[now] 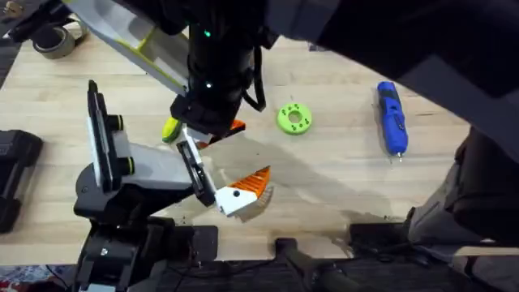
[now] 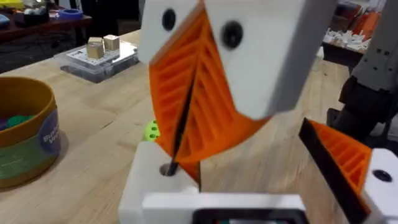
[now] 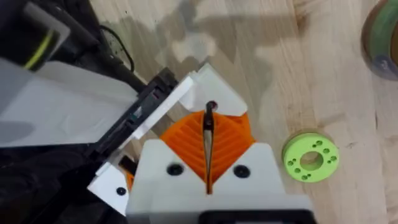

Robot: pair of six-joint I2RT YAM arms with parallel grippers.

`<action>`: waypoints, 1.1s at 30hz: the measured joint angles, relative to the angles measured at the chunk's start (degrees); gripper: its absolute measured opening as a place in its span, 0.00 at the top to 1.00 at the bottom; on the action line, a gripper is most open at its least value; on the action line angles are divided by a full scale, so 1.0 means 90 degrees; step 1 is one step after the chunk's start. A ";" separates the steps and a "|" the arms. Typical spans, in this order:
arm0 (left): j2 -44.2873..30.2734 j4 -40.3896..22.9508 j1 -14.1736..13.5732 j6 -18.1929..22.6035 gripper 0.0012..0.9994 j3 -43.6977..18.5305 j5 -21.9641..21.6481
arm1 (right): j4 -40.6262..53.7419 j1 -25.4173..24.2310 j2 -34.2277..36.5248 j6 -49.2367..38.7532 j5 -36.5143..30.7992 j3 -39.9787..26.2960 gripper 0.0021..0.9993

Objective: Pick up the gripper from the table and insert it into the empty holder that is missing its gripper. Then pick up a screw, insert it into the mounting hole, and use the screwdriver to tighten it. Finally, clean up the table by picking up the vegetable and placing it into the bucket.

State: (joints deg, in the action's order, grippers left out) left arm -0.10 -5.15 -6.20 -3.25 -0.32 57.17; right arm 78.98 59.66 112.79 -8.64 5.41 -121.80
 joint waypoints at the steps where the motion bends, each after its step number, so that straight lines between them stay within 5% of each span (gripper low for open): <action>1: 0.0000 0.0000 0.0000 0.0000 0.02 0.0000 -0.0002 | 0.0012 0.0005 0.0026 0.0000 0.0000 -0.0002 0.99; 33: -0.0024 0.0019 0.0002 -0.0078 0.02 0.0000 -0.0165 | -0.0372 0.0012 0.0201 0.0000 0.0007 -0.0022 0.99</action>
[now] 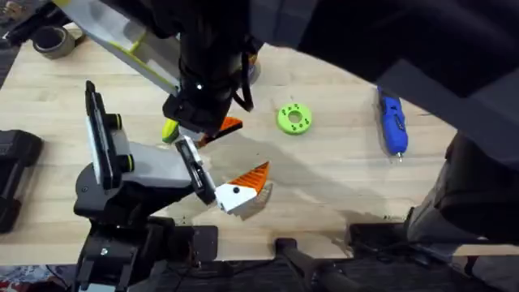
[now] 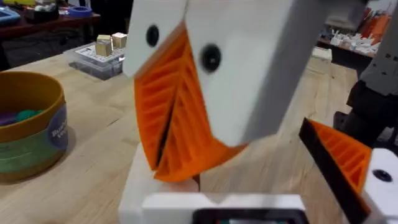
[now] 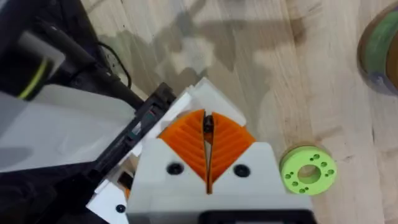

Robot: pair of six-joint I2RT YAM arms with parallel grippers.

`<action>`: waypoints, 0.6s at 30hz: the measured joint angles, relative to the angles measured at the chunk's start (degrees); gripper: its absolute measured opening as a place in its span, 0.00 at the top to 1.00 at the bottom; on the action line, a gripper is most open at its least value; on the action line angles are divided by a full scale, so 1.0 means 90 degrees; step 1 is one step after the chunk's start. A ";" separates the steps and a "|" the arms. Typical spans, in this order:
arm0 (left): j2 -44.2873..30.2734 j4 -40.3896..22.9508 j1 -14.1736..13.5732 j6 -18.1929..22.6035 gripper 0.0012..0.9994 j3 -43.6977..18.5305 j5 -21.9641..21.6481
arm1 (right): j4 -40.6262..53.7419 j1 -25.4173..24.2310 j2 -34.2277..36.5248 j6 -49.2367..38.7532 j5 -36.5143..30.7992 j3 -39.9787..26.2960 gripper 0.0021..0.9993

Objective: Pick up the gripper from the table and insert it into the empty holder that is missing its gripper. Then pick up a screw, insert it into the mounting hole, and use the screwdriver to tighten it. Finally, clean up the table by picking up the vegetable and placing it into the bucket.

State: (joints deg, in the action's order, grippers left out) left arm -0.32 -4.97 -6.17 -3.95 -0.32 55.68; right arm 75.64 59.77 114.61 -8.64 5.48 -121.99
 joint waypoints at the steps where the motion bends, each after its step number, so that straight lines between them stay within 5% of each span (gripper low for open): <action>1: 0.0002 0.0000 0.0000 0.0000 0.02 0.0000 0.0000 | 0.0000 0.0000 0.0000 0.0000 0.0000 0.0000 0.99; 18: 0.0002 0.0000 0.0000 0.0000 0.02 0.0000 0.0002 | 0.0023 0.0000 0.0000 -0.0012 -0.0002 0.0000 0.95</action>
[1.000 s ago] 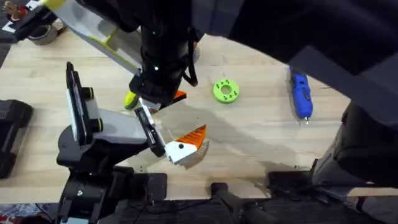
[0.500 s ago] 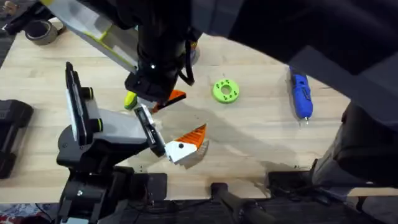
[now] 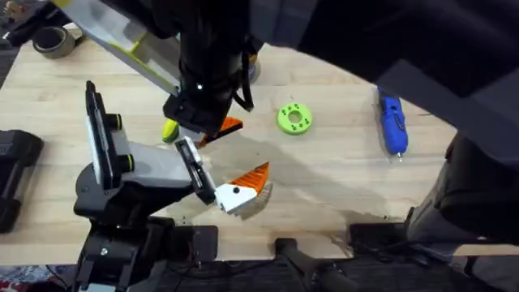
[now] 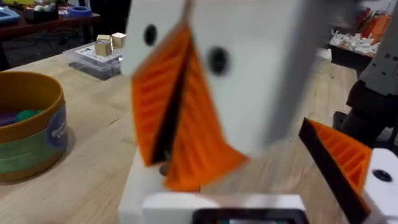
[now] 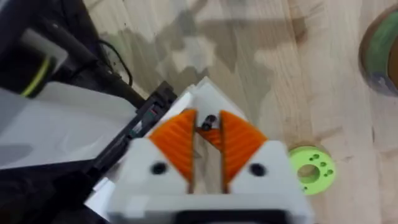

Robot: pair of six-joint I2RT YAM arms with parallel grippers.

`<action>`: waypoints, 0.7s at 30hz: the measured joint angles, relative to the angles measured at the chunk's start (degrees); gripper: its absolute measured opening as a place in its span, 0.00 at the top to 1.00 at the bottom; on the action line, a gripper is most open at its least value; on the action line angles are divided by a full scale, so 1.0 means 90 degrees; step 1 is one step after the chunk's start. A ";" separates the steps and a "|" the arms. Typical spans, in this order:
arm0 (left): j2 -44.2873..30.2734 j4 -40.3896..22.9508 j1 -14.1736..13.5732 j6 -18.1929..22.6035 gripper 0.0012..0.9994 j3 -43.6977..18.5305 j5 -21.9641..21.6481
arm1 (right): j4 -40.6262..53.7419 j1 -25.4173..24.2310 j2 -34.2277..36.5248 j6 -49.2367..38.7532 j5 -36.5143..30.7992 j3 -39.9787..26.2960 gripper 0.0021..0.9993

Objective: Pick up the gripper from the table and insert it into the empty holder that is missing its gripper. Then pick up a screw, insert it into the mounting hole, and use the screwdriver to tighten it. Finally, clean up the table by picking up the vegetable and placing it into the bucket.

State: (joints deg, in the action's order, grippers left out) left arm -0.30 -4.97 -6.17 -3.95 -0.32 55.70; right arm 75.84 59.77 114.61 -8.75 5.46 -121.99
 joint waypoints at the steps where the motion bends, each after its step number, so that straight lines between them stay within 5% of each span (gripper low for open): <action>1: 0.0000 0.0000 0.0000 0.0002 0.02 0.0000 0.0002 | 0.0007 -0.0002 -0.0002 -0.0003 0.0019 -0.0002 0.82; 6: 0.0000 0.0000 0.0005 0.0018 0.02 0.0000 0.0017 | 0.0532 -0.0101 0.0002 -0.0040 -0.0055 -0.0310 0.08; 7: 0.0000 0.0002 0.0005 0.0030 0.02 0.0000 0.0019 | 0.0637 -0.0115 0.0011 -0.0043 -0.0029 -0.0442 0.03; 21: 0.0000 0.0000 0.0005 0.0051 0.02 0.0000 0.0022 | 0.1327 -0.0560 0.0010 -0.0032 0.0161 -0.1309 0.00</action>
State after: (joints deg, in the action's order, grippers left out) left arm -0.30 -4.97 -6.13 -3.49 -0.32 55.90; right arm 87.78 54.73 114.69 -9.04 6.91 -133.78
